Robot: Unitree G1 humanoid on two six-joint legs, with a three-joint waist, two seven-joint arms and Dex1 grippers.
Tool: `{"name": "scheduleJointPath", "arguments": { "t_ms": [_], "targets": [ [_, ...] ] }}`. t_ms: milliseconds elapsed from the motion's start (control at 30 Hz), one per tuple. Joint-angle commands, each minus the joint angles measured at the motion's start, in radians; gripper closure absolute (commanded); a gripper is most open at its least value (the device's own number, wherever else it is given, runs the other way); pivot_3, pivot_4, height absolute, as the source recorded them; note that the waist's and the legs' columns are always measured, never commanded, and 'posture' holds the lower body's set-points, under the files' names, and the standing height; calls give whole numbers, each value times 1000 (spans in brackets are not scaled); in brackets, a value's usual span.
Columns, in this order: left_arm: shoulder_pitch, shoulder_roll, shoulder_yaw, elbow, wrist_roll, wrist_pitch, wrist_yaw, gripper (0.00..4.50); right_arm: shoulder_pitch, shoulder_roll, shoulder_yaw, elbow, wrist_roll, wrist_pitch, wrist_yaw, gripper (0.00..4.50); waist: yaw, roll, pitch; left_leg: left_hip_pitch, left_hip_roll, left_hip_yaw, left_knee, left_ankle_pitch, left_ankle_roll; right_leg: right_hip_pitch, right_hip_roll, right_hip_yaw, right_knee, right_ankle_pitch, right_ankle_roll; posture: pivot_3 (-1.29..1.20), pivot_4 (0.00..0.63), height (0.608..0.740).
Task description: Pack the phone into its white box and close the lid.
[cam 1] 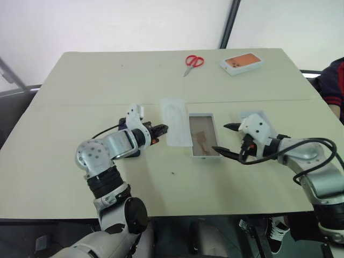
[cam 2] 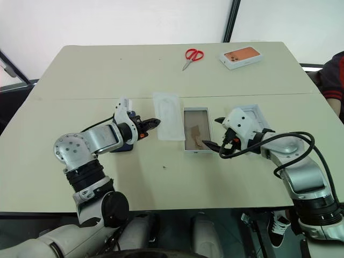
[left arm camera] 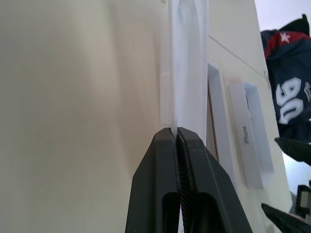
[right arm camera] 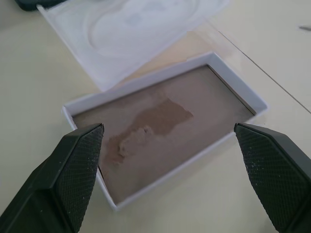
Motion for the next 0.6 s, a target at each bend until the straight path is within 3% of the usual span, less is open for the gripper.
{"name": "scheduleJointPath", "arguments": {
  "t_ms": [33, 400, 600],
  "targets": [
    [-76, -191, 2, 35, -67, 8, 51, 4470, 15, -31, -50, -8, -4, -13, 5, 0, 2, 0, 0, 0, 0, 0, 0, 0, 0, 0, 0, 0, 0, 0, 0, 0, 150, 740],
    [-111, -204, 36, 139, -163, 5, 93, 4470, 54, -18, -57, -23, 1, -12, -10, 0, 4, 0, 0, 0, -1, 0, 1, 0, -1, 0, 0, 0, 0, 0, 0, 0, 150, 740],
    [-115, -190, -12, 207, -206, -5, 78, 4470, 38, 1, -40, -10, -4, -16, -15, 0, 4, 0, 0, 0, -1, 0, 1, 1, -1, 0, 0, 0, 0, 0, 0, 0, 150, 740]
  ]
}}
